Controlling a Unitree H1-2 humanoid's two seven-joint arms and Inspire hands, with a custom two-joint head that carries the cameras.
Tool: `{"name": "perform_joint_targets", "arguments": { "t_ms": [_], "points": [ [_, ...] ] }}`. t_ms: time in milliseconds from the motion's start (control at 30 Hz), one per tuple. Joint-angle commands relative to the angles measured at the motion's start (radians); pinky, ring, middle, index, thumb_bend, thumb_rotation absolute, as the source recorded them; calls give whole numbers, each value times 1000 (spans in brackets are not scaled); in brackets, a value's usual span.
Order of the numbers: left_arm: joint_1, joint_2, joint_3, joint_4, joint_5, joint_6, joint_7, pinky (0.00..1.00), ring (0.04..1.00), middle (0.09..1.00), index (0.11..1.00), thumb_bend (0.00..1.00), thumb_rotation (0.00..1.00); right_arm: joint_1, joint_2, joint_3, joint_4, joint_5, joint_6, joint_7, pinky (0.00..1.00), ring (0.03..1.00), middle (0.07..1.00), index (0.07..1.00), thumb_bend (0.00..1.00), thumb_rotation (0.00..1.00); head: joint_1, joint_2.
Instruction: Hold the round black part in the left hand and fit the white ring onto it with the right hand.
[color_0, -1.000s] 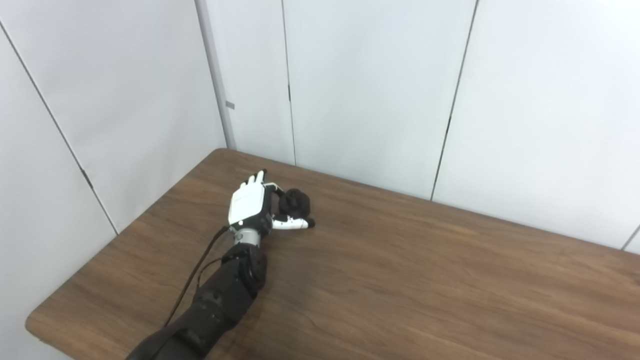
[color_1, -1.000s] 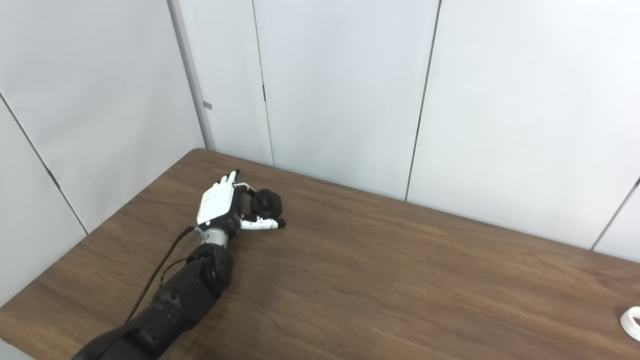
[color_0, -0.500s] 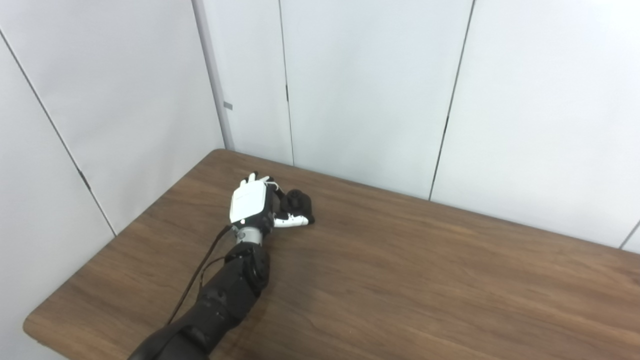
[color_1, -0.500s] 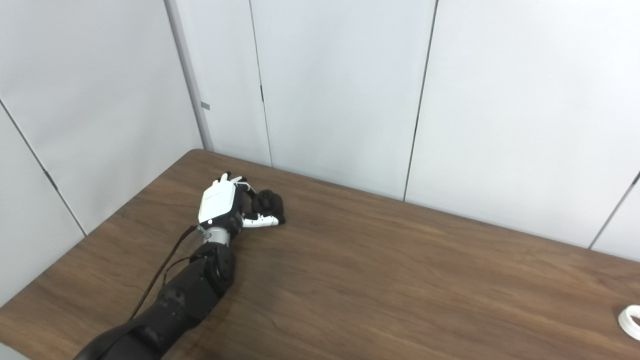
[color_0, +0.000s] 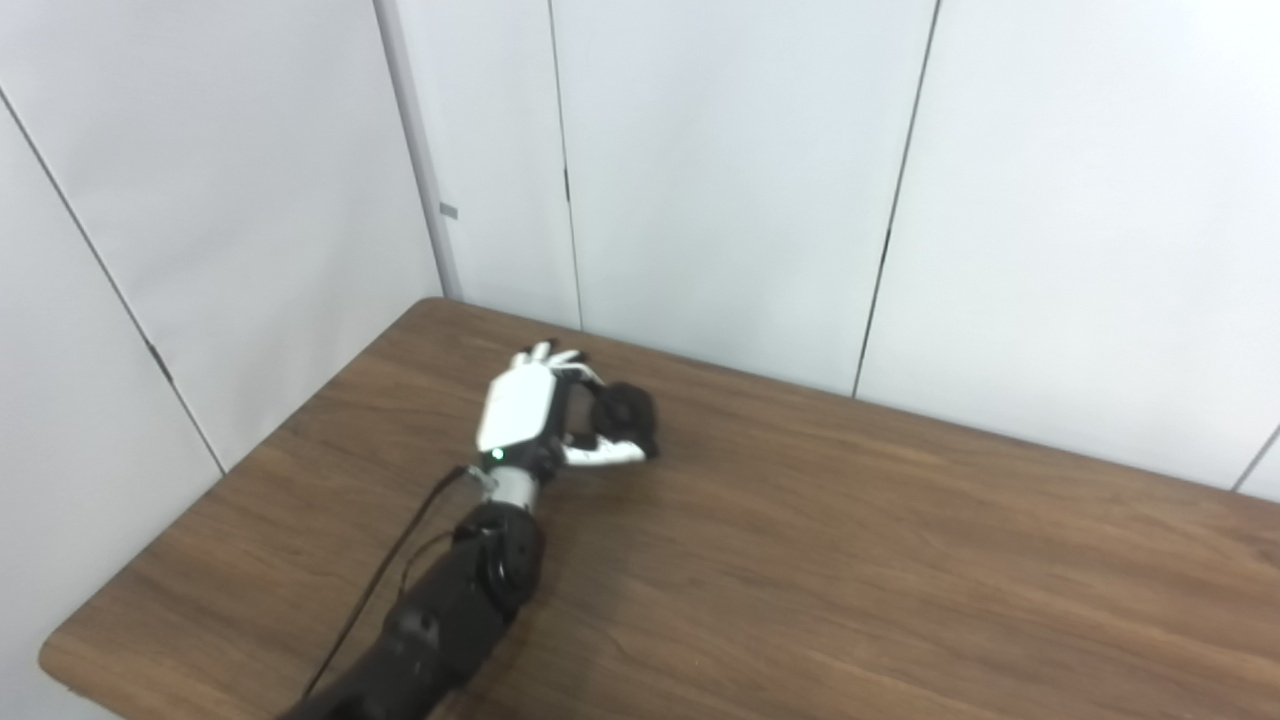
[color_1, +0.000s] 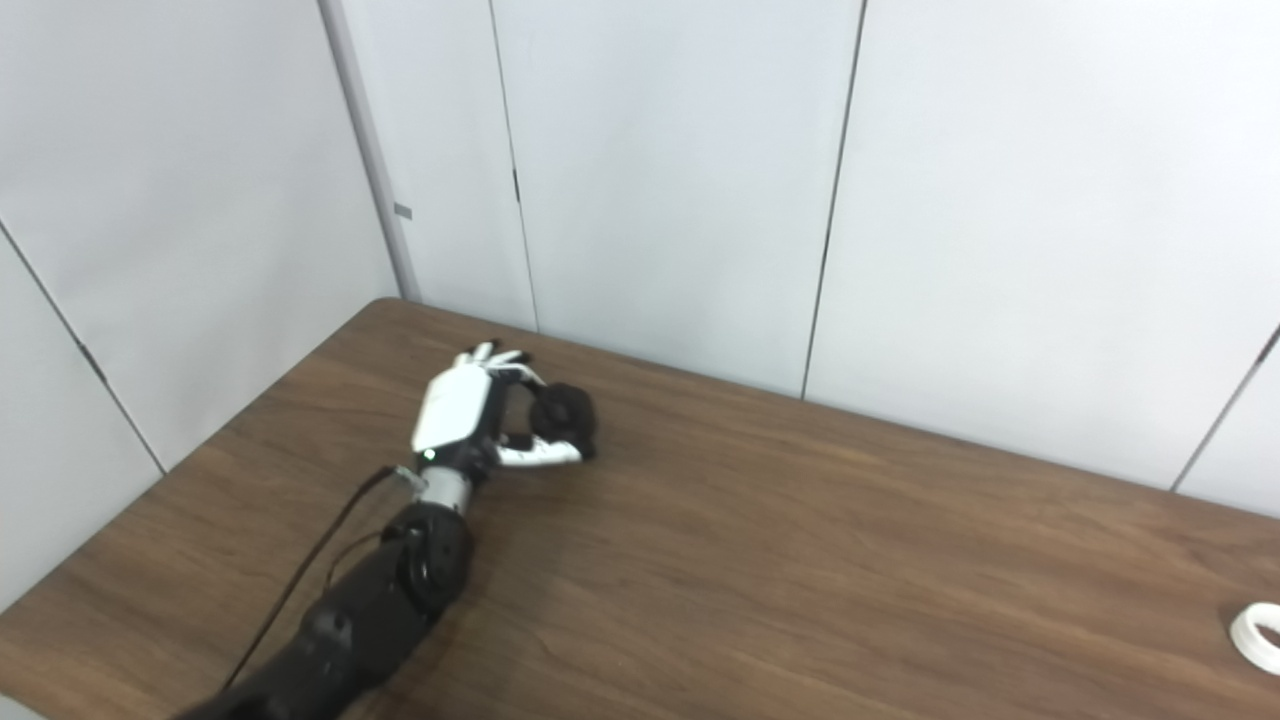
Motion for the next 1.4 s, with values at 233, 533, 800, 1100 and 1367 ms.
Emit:
{"name": "perform_joint_targets", "arguments": {
  "t_ms": [233,533,800,1100,1367],
  "points": [
    [163,-24,-14,-296,-88,-33,-257,1000,987,870,479,520,42,-89,30,10,-6,-37,-20,-57,998,1000,1000,1000,704,688,-15,-6],
    [235,-12,-35,-526,-84,-14,-456,1000,987,847,478,520,44,-172,31,9,-16,-115,4,-112,918,995,1000,976,609,664,-177,33],
    [272,36,-19,-606,-61,-57,-527,1000,970,834,480,517,40,-284,16,33,-133,-284,103,-155,840,981,1000,950,665,625,-409,100],
    [289,71,0,-612,-43,-94,-566,1000,956,827,480,517,38,-483,-97,81,-156,-508,335,-134,813,955,971,886,864,389,-592,111],
    [288,83,18,-568,-42,-135,-589,1000,938,815,480,515,37,-667,-183,218,77,-667,331,-125,789,958,968,828,996,381,-767,44]
  ]
}}
